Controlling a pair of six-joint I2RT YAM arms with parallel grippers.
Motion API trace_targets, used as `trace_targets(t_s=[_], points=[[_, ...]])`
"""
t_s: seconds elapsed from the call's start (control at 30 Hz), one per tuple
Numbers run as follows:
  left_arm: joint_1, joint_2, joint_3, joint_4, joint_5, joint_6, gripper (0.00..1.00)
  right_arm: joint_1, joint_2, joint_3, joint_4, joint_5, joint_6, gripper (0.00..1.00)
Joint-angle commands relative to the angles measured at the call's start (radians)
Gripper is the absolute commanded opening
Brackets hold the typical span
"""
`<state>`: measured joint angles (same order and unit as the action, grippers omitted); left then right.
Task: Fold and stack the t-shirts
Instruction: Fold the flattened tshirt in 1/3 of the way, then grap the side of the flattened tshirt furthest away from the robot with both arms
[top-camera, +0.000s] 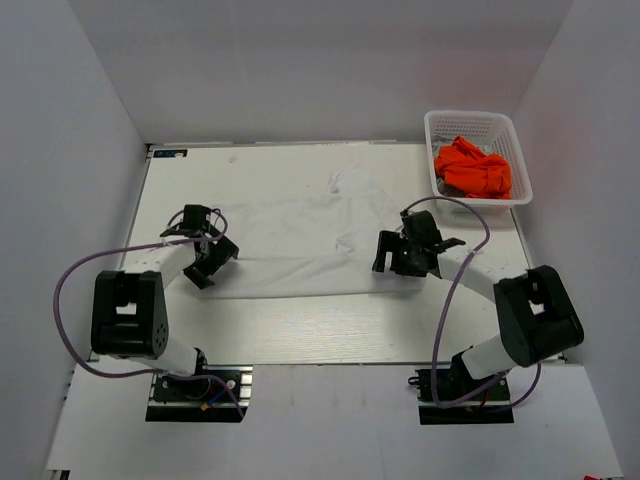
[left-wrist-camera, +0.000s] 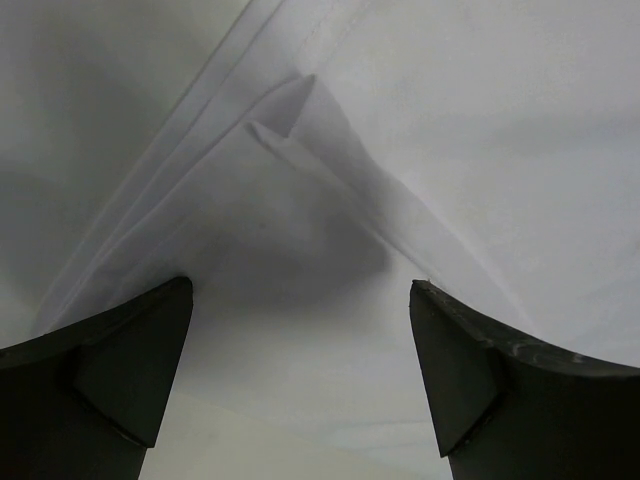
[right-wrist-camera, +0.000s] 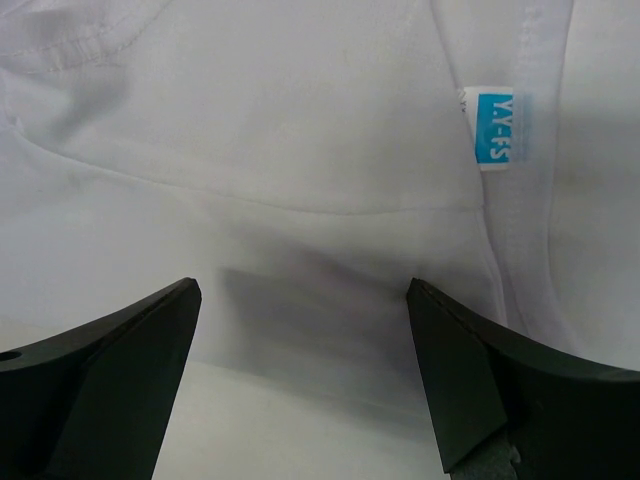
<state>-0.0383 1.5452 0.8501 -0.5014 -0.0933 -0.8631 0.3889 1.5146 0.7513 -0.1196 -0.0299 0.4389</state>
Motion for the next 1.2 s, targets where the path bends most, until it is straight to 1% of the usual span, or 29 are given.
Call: trace_targets(t_s=[0.0, 0.07, 0.1, 0.17, 0.2, 0.27, 0.3, 0.33, 0.37, 0.4, 0.43, 0.47, 0.5, 0.53, 0.57, 0.6, 0.63, 0.67, 0.7, 0.73, 0.77, 0.83, 0.9, 0.93, 1.0, 1.07, 1.1, 1.13, 1.17], points=[[0.002, -0.126, -0.074, -0.149, -0.026, 0.015, 1.0, 0.048, -0.098, -0.04, -0.201, 0.025, 0.011, 0.9], [0.002, -0.167, -0.074, -0.164, -0.037, 0.015, 1.0, 0.073, -0.12, -0.014, -0.253, 0.077, 0.012, 0.9], [0.002, -0.18, -0.041, -0.164, -0.061, 0.015, 1.0, 0.079, -0.125, 0.05, -0.265, 0.103, -0.003, 0.9], [0.002, -0.18, 0.018, -0.164, -0.092, 0.015, 1.0, 0.082, -0.123, 0.113, -0.247, 0.134, -0.012, 0.9], [0.02, -0.166, 0.039, -0.155, -0.092, 0.024, 1.0, 0.085, -0.111, 0.156, -0.232, 0.14, -0.038, 0.9], [0.031, -0.091, 0.137, -0.155, -0.184, 0.024, 1.0, 0.077, -0.064, 0.216, -0.172, 0.148, -0.057, 0.9], [0.031, -0.056, 0.177, -0.155, -0.184, 0.024, 1.0, 0.077, -0.047, 0.273, -0.164, 0.151, -0.074, 0.9], [0.041, -0.018, 0.22, -0.17, -0.184, 0.024, 1.0, 0.076, -0.006, 0.339, -0.154, 0.188, -0.077, 0.9], [0.041, 0.06, 0.306, -0.183, -0.175, 0.024, 1.0, 0.071, 0.051, 0.368, -0.155, 0.206, -0.089, 0.9], [0.041, 0.102, 0.344, -0.183, -0.175, 0.024, 1.0, 0.071, 0.08, 0.447, -0.161, 0.222, -0.088, 0.9], [0.054, 0.143, 0.421, -0.196, -0.175, 0.024, 1.0, 0.065, 0.11, 0.488, -0.161, 0.251, -0.094, 0.9], [0.067, 0.183, 0.46, -0.197, -0.175, 0.024, 1.0, 0.056, 0.204, 0.56, -0.158, 0.269, -0.097, 0.9], [0.067, 0.222, 0.498, -0.213, -0.175, 0.024, 1.0, 0.053, 0.234, 0.636, -0.152, 0.271, -0.101, 0.9], [0.081, 0.295, 0.574, -0.222, -0.175, 0.024, 1.0, 0.038, 0.299, 0.719, -0.158, 0.265, -0.117, 0.9], [0.093, 0.327, 0.607, -0.223, -0.165, 0.024, 1.0, 0.028, 0.368, 0.759, -0.166, 0.246, -0.12, 0.9], [0.094, 0.355, 0.636, -0.223, -0.164, 0.035, 1.0, 0.024, 0.398, 0.851, -0.181, 0.228, -0.126, 0.9], [0.094, 0.406, 0.686, -0.223, -0.164, 0.047, 1.0, 0.012, 0.47, 0.94, -0.199, 0.222, -0.144, 0.9], [0.094, 0.43, 0.71, -0.213, -0.164, 0.047, 1.0, -0.001, 0.533, 0.983, -0.207, 0.193, -0.15, 0.9], [0.094, 0.478, 0.759, -0.213, -0.164, 0.056, 1.0, -0.01, 0.594, 1.107, -0.222, 0.186, -0.161, 0.9], [0.094, 0.478, 0.783, -0.213, -0.164, 0.067, 1.0, -0.013, 0.625, 1.149, -0.235, 0.18, -0.166, 0.9], [0.094, 0.524, 0.805, -0.23, -0.164, 0.067, 1.0, -0.022, 0.709, 1.189, -0.235, 0.154, -0.172, 0.9], [0.094, 0.559, 0.846, -0.23, -0.155, 0.088, 1.0, -0.034, 0.754, 1.304, -0.218, 0.148, -0.18, 0.9], [0.094, 0.607, 0.859, -0.23, -0.146, 0.101, 1.0, -0.047, 0.83, 1.367, -0.201, 0.119, -0.206, 0.9], [0.094, 0.622, 0.871, -0.23, -0.126, 0.101, 1.0, -0.048, 0.846, 1.375, -0.162, 0.108, -0.215, 0.9], [0.094, 0.651, 0.883, -0.23, -0.117, 0.11, 1.0, -0.056, 0.904, 1.413, -0.144, 0.117, -0.259, 0.9], [0.094, 0.687, 0.897, -0.23, -0.108, 0.11, 0.95, -0.056, 0.943, 1.428, -0.127, 0.131, -0.278, 0.9], [0.094, 0.687, 0.897, -0.23, -0.099, 0.122, 0.92, -0.058, 0.966, 1.445, -0.109, 0.13, -0.282, 0.9], [0.094, 0.7, 0.897, -0.23, -0.088, 0.122, 0.86, -0.056, 0.987, 1.445, -0.097, 0.125, -0.293, 0.9], [0.094, 0.701, 0.897, -0.23, -0.088, 0.133, 0.83, -0.055, 0.999, 1.45, -0.069, 0.122, -0.302, 0.9]])
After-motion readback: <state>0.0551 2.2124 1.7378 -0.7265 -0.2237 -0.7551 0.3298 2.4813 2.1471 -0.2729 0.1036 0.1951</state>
